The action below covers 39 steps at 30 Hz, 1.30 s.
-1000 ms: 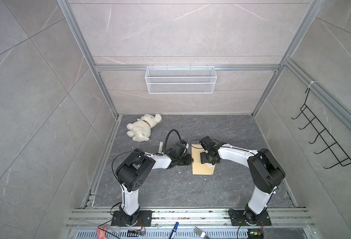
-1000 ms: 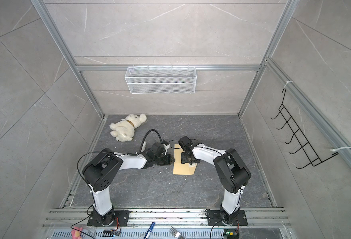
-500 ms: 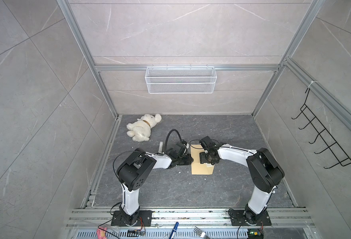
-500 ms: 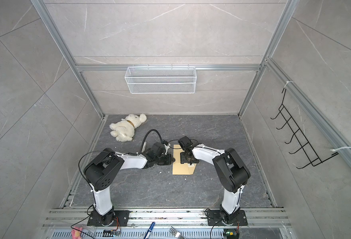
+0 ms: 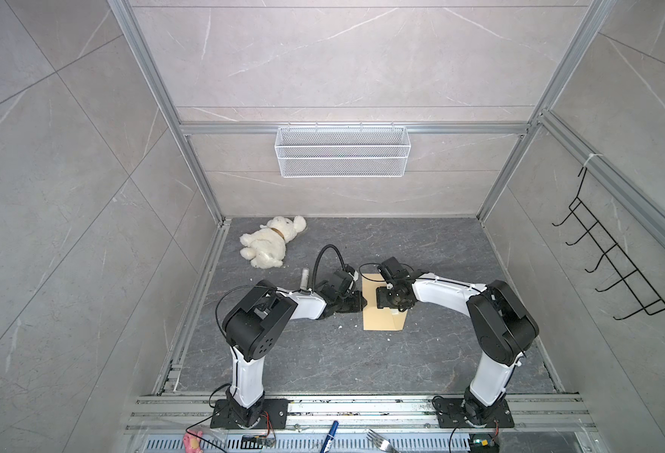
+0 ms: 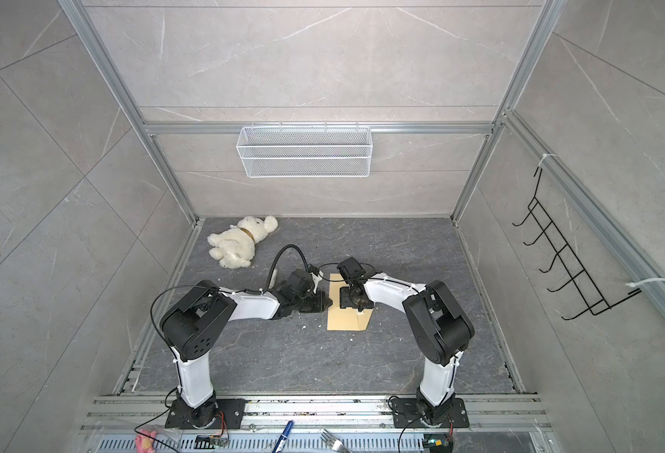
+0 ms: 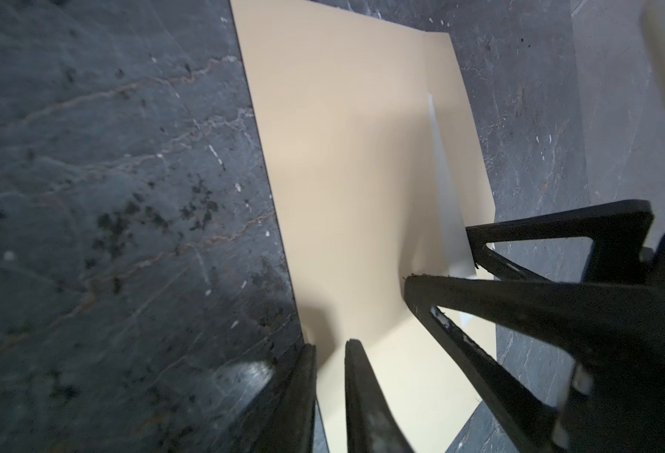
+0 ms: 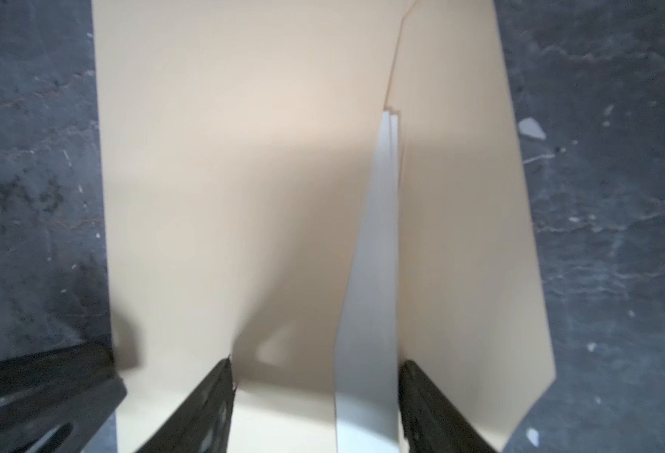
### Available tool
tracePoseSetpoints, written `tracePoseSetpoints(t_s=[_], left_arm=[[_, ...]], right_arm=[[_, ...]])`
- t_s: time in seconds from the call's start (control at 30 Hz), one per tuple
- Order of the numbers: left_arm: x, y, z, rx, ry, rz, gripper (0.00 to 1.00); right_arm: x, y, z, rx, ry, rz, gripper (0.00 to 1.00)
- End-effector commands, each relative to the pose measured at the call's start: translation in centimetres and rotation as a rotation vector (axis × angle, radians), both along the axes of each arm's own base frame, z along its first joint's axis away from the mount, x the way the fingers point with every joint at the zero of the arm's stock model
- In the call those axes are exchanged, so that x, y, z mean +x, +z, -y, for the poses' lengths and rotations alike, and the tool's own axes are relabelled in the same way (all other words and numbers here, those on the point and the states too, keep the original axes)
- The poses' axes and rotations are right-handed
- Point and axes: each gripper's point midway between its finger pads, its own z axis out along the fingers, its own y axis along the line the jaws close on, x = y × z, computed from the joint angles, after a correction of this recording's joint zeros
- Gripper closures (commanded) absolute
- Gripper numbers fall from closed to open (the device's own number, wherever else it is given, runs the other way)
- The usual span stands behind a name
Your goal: Place the letter into the envelope and seal it
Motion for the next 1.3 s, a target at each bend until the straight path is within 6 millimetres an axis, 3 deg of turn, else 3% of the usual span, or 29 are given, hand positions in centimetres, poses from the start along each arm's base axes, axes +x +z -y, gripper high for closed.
tracePoseSetpoints(t_s=[0.0, 1.27], left_arm=[[-0.2, -0.3, 0.8, -0.011, -0.021, -0.011, 0.82], [0.0, -0.2, 0.8, -0.016, -0.007, -0.006, 0.82]], right_arm=[[-1.2, -2.0, -0.6, 0.042, -0.011, -0.069, 0.33], [-2.2, -2.0, -3.2, 0.217, -0.031, -0.120, 0.43]])
